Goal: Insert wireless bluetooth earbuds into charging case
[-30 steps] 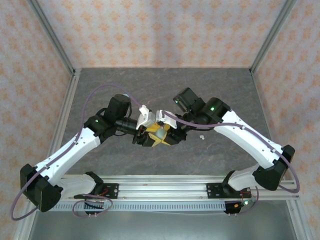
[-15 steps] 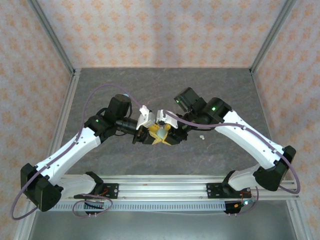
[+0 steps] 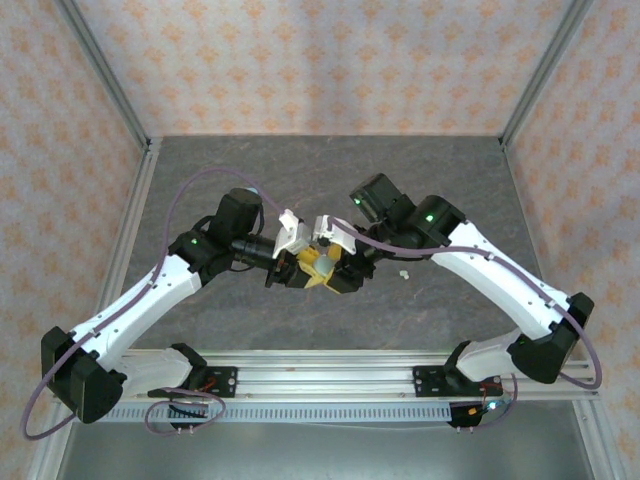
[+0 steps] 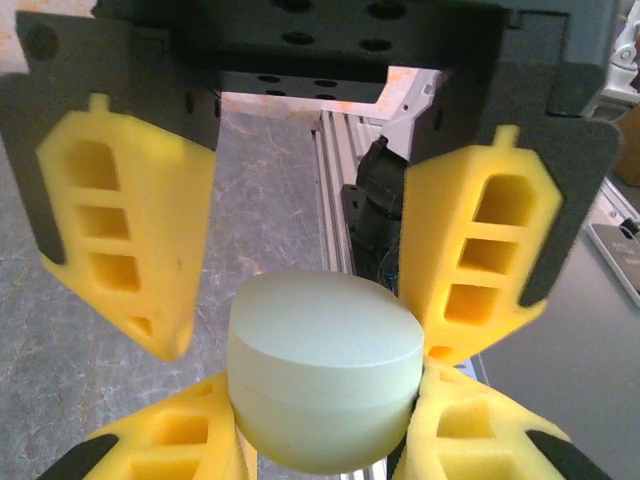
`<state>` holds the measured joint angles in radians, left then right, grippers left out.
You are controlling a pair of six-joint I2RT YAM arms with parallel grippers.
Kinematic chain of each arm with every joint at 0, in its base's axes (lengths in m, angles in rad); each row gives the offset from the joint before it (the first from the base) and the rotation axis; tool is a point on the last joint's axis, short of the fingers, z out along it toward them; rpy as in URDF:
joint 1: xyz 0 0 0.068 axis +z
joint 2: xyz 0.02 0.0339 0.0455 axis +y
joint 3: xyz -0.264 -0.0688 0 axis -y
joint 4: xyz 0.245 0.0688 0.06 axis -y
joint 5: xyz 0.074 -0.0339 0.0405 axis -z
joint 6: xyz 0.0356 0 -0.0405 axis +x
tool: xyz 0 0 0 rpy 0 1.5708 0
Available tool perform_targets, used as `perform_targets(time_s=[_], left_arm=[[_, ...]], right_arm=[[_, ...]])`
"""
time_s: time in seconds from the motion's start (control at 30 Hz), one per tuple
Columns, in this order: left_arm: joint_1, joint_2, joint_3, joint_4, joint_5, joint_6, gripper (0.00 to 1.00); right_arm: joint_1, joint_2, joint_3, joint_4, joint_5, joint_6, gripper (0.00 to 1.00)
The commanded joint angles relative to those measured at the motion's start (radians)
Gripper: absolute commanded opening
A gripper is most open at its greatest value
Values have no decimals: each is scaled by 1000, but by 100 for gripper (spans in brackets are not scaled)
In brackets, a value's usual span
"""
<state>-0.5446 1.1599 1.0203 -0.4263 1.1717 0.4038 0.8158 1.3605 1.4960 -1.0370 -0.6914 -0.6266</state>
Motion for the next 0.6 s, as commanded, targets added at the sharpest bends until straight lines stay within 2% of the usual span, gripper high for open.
perform_targets(time_s=[0.0,0.23,0.57], left_arm=[[32,-34,-20,90,15,-84,9],[126,-126,-117,291,5,-287,7],[137,-175,-108,486,-75,-580,6]], right_arm=[[-24,-68,-32,109,19,89,73],[-82,-232,-201,446,37,402,90],[-86,-269,-328,761,4,496,91]])
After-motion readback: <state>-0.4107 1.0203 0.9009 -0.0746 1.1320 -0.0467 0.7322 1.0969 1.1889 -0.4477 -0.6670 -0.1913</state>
